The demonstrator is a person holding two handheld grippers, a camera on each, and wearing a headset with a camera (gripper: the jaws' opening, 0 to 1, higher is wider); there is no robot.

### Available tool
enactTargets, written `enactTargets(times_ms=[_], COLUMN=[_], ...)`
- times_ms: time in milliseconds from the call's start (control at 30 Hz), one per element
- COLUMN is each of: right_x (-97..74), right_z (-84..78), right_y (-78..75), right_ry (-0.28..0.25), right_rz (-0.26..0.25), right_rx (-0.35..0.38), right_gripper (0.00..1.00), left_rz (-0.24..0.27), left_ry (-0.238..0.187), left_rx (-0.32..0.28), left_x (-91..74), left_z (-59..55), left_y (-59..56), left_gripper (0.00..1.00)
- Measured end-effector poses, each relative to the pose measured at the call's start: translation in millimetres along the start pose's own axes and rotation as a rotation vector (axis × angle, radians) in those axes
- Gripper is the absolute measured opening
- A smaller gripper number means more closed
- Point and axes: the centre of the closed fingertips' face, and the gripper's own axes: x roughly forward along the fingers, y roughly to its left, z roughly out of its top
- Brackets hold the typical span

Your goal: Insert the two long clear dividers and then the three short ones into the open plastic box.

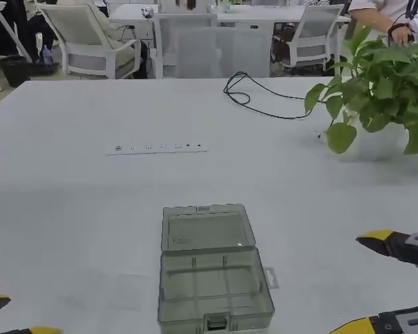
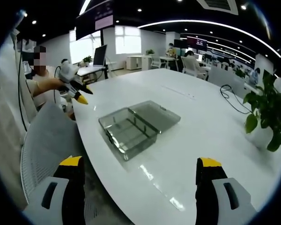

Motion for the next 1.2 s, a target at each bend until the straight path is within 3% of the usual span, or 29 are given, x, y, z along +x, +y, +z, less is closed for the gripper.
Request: enactTargets(times_ms=[600,1200], right_x=[4.2,8.8], right_z=[-3.4,-5.4], right_y=[-0.9,-2.6], right_ry=[0.013,0.029], right_rz=[0.003,-0.008], right_rx=[0.017,0.027], right_gripper=[0.99,0.98], left_rz=[-0.016,-0.051], left_ry=[0.063,0.083], left_rx=[-0.01,0.002], left_x=[31.8,53.6], left_z=[-14.4,-16.4], left_y=[2.4,3.1], left_gripper=[0.47,0.4])
